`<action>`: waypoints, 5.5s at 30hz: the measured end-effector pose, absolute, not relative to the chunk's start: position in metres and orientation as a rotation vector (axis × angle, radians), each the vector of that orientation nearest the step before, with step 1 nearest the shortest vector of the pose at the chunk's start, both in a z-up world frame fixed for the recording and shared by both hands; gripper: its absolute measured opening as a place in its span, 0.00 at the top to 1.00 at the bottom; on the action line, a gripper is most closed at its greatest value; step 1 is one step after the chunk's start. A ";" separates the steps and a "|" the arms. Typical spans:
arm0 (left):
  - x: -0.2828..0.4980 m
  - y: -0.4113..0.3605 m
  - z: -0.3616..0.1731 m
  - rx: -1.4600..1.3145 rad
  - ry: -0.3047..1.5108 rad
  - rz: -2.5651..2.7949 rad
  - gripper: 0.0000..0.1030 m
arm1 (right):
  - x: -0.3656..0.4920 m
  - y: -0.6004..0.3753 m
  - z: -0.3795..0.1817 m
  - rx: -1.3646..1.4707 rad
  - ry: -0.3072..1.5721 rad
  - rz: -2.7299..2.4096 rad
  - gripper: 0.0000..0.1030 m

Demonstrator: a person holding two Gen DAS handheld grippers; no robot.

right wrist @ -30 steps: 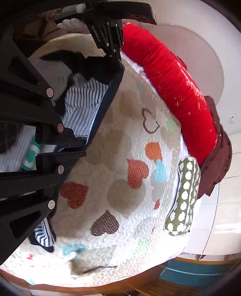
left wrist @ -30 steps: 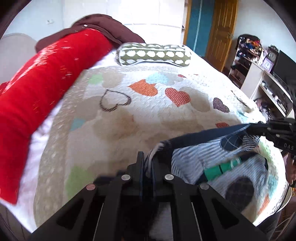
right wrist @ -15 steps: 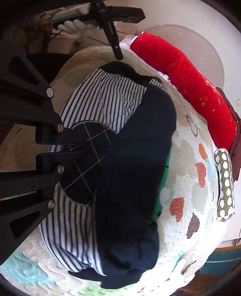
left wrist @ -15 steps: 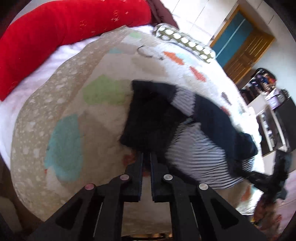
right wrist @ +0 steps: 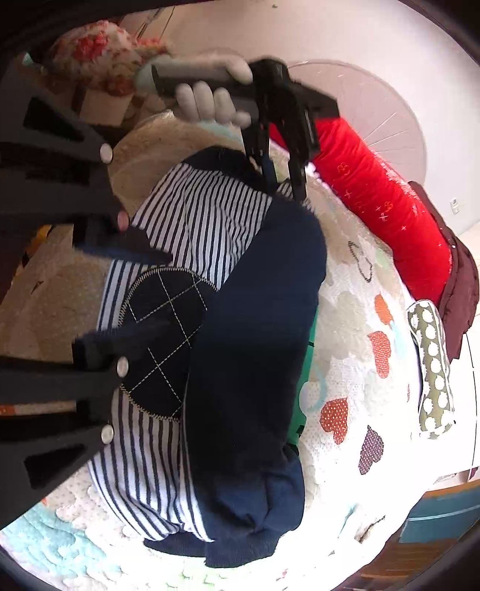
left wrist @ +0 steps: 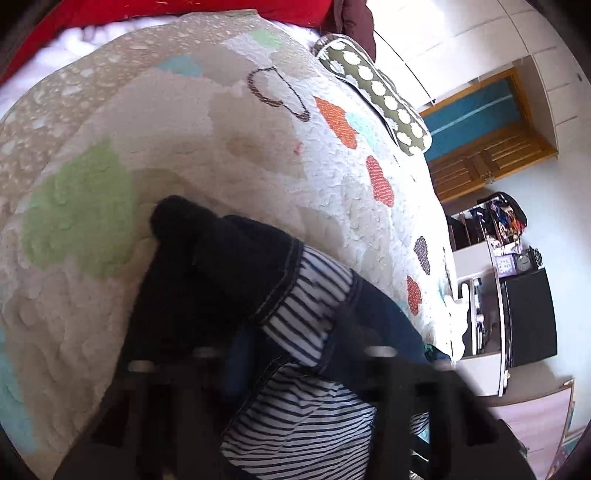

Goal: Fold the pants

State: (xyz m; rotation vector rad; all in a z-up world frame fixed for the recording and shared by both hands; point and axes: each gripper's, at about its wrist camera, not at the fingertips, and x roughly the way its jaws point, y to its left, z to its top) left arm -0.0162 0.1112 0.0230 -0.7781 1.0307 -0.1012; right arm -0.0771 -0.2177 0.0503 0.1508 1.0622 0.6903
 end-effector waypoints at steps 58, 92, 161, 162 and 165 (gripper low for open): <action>-0.169 0.141 0.051 -0.783 0.969 -0.007 0.85 | -0.034 -0.336 0.020 0.568 0.994 0.229 0.91; -0.134 0.060 0.062 -0.557 1.043 -0.054 0.71 | -0.008 -0.355 0.022 0.613 0.930 0.346 0.82; -0.109 0.072 0.068 -0.616 0.942 -0.191 0.49 | -0.044 -0.236 0.064 0.364 0.901 0.554 0.49; -0.112 0.074 0.066 -0.625 0.947 -0.183 0.49 | -0.037 -0.234 0.065 0.340 0.917 0.519 0.57; -0.118 0.076 0.062 -0.625 0.960 -0.154 0.49 | -0.018 -0.213 0.050 0.288 1.005 0.492 0.75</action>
